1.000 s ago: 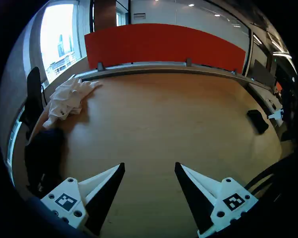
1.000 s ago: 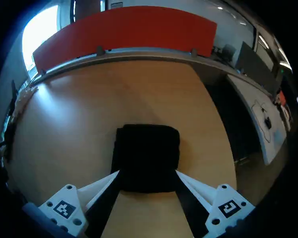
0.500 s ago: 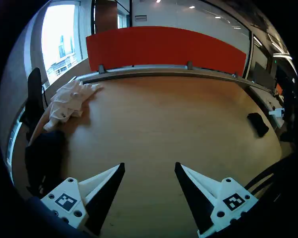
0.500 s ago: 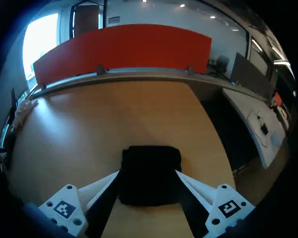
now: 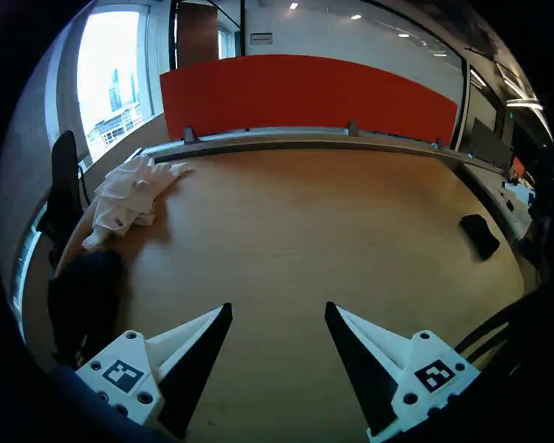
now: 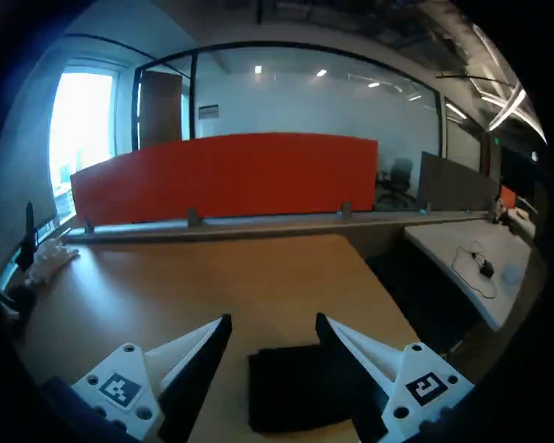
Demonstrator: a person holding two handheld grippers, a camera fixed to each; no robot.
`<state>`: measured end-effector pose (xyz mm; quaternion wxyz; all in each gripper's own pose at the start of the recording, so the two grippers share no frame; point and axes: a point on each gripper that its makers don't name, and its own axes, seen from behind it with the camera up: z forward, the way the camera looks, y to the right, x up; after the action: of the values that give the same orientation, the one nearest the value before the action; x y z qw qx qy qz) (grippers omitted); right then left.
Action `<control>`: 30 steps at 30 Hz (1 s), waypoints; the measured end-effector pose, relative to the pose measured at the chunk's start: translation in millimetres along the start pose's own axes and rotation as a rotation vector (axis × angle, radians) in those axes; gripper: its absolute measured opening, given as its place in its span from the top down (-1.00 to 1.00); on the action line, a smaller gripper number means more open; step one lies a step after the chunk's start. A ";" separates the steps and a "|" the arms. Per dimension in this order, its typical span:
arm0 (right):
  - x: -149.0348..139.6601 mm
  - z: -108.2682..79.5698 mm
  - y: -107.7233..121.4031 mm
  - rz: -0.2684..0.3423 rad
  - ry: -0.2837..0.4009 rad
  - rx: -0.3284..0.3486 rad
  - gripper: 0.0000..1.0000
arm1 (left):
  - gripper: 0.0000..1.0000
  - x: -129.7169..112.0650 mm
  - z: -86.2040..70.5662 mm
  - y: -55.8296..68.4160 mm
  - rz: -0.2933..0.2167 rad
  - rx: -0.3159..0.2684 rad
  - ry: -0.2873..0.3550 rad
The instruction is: Fold towel
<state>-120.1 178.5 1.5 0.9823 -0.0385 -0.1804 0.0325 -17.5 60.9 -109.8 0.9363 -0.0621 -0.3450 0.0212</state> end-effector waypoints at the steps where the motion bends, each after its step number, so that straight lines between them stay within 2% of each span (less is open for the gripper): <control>1: 5.1 -1.0 -2.0 0.001 0.021 0.003 -0.75 | -0.87 0.5 0.0 -0.1 0.001 0.001 0.001; 8: 36.2 -7.2 -9.2 -0.022 0.145 -0.012 -0.77 | -0.87 5.8 1.7 -1.2 -0.002 0.004 0.015; 14: 50.0 -10.5 -18.6 -0.037 0.184 -0.006 -0.77 | -0.87 17.3 2.7 -2.9 -0.012 0.008 0.048; 17: 58.7 -11.8 -20.3 -0.036 0.206 -0.014 -0.85 | -0.87 25.5 3.4 -3.3 -0.015 0.008 0.074; 20: 67.4 -14.1 -22.7 -0.044 0.235 -0.017 -0.94 | -0.87 36.8 2.7 -4.5 -0.016 0.011 0.113; 30: 84.1 -20.6 -38.2 -0.068 0.275 -0.005 -0.96 | -0.87 87.5 -6.7 -14.6 -0.020 0.032 0.277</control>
<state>-32.4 145.7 15.2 0.9982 -0.0391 -0.0452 -0.0069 53.4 53.0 -56.6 0.9760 -0.0459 -0.2128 0.0087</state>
